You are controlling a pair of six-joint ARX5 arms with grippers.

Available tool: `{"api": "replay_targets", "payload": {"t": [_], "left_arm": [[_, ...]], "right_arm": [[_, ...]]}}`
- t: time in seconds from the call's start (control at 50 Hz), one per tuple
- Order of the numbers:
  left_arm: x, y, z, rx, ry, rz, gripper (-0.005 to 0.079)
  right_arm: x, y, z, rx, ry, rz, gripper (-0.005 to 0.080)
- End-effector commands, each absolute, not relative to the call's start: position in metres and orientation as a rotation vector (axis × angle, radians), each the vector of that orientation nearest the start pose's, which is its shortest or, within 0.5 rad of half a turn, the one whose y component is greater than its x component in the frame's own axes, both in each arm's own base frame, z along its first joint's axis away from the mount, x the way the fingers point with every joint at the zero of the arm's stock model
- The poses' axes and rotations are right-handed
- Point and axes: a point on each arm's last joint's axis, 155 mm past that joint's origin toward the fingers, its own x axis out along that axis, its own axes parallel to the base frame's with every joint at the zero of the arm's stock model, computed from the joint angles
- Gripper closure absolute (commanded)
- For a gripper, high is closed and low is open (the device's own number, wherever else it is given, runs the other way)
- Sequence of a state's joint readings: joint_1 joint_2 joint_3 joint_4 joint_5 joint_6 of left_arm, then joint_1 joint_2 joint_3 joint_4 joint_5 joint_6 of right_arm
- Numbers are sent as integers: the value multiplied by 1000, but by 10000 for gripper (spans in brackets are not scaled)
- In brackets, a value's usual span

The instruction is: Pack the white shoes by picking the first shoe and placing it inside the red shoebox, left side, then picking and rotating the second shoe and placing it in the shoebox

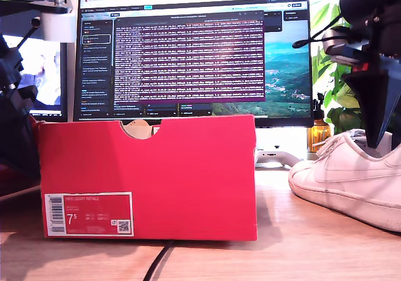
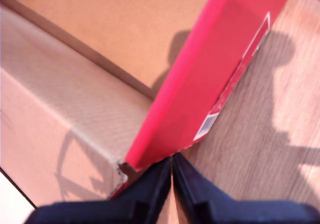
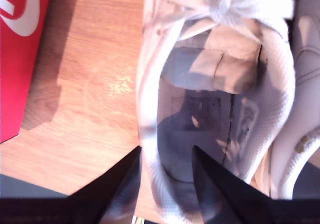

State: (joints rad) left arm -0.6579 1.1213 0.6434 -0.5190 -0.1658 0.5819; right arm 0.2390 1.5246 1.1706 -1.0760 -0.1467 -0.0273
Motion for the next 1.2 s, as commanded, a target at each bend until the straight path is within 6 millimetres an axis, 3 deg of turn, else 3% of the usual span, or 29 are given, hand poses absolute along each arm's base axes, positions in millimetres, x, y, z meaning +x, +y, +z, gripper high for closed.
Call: {"api": "replay_targets", "payload": {"t": [0.0,0.34,0.64,1.08,1.18], "left_arm": [[248,-154,75,919,765,-714,762],[248,-153,75,920,766,-714,762],[248,-153,75,919,767,-714,762],[248,-153,74,920,767,-713,762],[248,-153,75,920,767,-713,762]], "right_arm": [[278,102,90,-98,1441,354,467],[293,118,92,-115,1365,392,466],[294,107,90,-130,1374,353,466],[282,104,45,-142,1503,344,470],[284,105,41,-143,1504,343,505]]}}
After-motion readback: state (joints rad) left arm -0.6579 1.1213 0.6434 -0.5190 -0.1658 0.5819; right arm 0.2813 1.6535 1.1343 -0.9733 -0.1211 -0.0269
